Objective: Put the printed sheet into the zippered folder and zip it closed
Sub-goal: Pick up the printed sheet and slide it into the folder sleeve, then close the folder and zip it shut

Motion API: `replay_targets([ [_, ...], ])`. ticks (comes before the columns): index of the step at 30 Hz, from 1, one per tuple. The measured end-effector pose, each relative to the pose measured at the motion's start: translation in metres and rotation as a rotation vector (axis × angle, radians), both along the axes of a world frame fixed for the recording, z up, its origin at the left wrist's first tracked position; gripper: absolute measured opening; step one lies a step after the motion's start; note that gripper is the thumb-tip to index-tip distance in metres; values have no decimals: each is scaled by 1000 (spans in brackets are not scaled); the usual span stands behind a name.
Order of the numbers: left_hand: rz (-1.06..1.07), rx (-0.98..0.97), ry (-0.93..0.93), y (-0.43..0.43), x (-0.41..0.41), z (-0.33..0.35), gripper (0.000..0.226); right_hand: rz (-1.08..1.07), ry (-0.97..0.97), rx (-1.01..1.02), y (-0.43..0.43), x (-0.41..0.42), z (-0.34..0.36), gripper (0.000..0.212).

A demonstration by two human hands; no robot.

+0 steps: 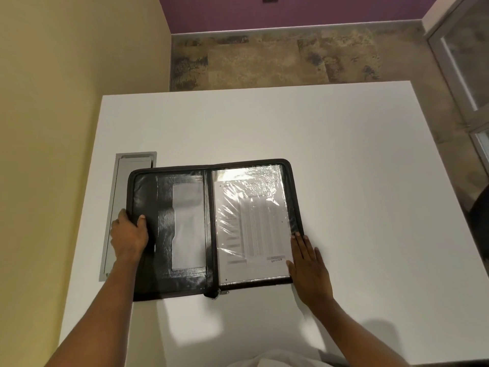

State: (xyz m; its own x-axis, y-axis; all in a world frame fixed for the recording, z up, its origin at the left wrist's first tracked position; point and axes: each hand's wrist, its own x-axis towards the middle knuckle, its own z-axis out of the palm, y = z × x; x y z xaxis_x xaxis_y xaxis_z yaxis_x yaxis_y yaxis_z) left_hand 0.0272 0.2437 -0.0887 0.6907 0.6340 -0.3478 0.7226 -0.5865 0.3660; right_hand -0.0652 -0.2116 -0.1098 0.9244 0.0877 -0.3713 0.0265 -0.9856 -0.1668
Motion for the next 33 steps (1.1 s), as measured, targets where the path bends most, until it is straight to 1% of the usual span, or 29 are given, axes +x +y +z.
replay_targets([
  [3, 38, 29, -44, 7, 6, 14, 59, 7, 51, -28, 1, -1, 3, 68],
  [7, 20, 28, -150, 9, 13, 42, 35, 38, 76, -62, 1, -3, 8, 65],
  [10, -9, 54, -178, 5, 15, 67, 29, 30, 34, -66, 3, -4, 14, 67],
  [13, -2, 16, -220, -1, 15, 91, 24, -16, -20, -64, 15, -2, 28, 70],
  [16, -37, -34, -273, -15, 11, 113, 12, -50, -3, 85, 49, 9, 51, 71],
  [17, -60, -51, -296, -22, 9, 120, 9, -34, -35, 150, 66, 14, 62, 72],
  [18, -79, -68, -317, -29, 7, 126, 8, -13, -78, 227, 85, 19, 75, 73],
  [20, -111, -104, -350, -45, 3, 141, 10, -43, -141, 434, 123, 26, 109, 75],
  [22, -142, -157, -381, -64, 3, 154, 13, -26, -204, 614, 153, 29, 144, 71],
  [24, -177, -246, -416, -85, 4, 164, 17, 56, -269, 697, 173, 30, 172, 67],
  [25, -196, -300, -431, -95, 4, 168, 18, 87, -266, 703, 178, 31, 184, 66],
  [28, -240, -456, -468, -124, 7, 176, 14, 72, -128, 642, 184, 38, 208, 65],
  [30, -268, -523, -477, -141, 7, 176, 20, 41, -92, 603, 180, 42, 215, 60],
  [33, -346, -569, -461, -164, 5, 168, 31, -40, -99, 581, 162, 47, 217, 56],
])
